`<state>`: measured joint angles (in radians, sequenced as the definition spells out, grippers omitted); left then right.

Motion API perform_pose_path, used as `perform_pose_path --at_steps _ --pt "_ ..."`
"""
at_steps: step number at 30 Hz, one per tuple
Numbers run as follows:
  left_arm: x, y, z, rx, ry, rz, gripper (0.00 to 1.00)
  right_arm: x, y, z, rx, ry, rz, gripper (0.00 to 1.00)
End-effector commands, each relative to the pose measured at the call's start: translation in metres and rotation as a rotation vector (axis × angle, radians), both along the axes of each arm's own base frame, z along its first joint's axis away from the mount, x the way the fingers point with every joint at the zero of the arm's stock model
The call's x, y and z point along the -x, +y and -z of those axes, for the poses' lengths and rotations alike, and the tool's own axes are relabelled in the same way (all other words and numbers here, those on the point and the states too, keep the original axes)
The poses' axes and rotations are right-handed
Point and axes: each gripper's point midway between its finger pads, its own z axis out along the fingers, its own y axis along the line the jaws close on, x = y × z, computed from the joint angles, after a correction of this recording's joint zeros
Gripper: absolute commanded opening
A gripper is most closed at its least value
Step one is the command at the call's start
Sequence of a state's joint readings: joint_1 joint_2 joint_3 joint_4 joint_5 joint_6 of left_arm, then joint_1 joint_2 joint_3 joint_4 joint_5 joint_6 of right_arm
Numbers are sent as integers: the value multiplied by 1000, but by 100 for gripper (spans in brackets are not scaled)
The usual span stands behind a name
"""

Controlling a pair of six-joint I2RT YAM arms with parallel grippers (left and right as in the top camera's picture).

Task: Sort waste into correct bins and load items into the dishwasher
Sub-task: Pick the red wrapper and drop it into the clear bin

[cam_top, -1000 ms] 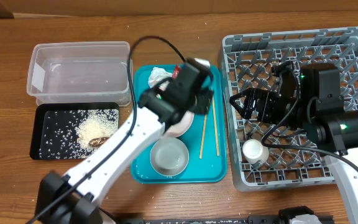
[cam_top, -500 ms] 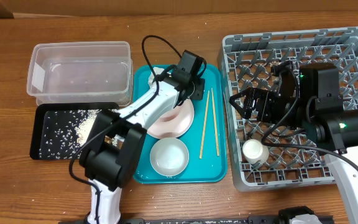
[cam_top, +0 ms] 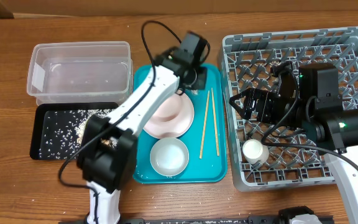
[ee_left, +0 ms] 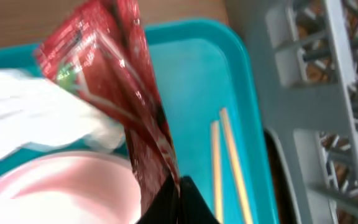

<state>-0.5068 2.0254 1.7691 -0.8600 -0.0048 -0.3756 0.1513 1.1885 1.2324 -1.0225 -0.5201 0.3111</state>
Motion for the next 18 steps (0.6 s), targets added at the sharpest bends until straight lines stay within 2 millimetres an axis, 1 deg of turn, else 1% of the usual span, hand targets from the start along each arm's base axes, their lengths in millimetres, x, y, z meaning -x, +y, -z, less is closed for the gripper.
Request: perform_pose_path --at_steps 1,3,4,7,9,11,12,13,14,15,18 --pt "-21 78 -69 -88 -152 -266 4 -2 1 -7 -6 -16 -3 100" --pt "-18 122 -73 -146 -139 -402 4 -2 1 -7 -6 -16 -3 100" --pt "-17 142 -72 -167 -124 -465 4 -2 1 -7 -6 -16 -4 100" --pt "-16 195 -61 -181 -63 -621 4 -2 1 -7 -6 -17 -3 100" --pt "-17 217 -53 -162 -33 -690 4 -2 1 -7 -6 -18 -3 100" --pt "-21 228 -47 -118 -9 -714 4 -2 1 -7 -6 -17 -4 100" --pt "-24 230 -45 -84 -1 -716 17 -2 1 -7 -6 -17 -4 100" --pt "-28 228 -42 -42 9 -701 54 -2 1 -7 -6 -17 -4 100" --pt "-31 225 -41 -18 14 -672 69 -2 1 -7 -6 -18 -4 100" --pt "-33 221 -41 -1 14 -639 74 -2 1 -7 -6 -18 -4 100" --pt "-43 202 -42 38 -8 -523 76 -2 1 -7 -6 -18 -3 100"
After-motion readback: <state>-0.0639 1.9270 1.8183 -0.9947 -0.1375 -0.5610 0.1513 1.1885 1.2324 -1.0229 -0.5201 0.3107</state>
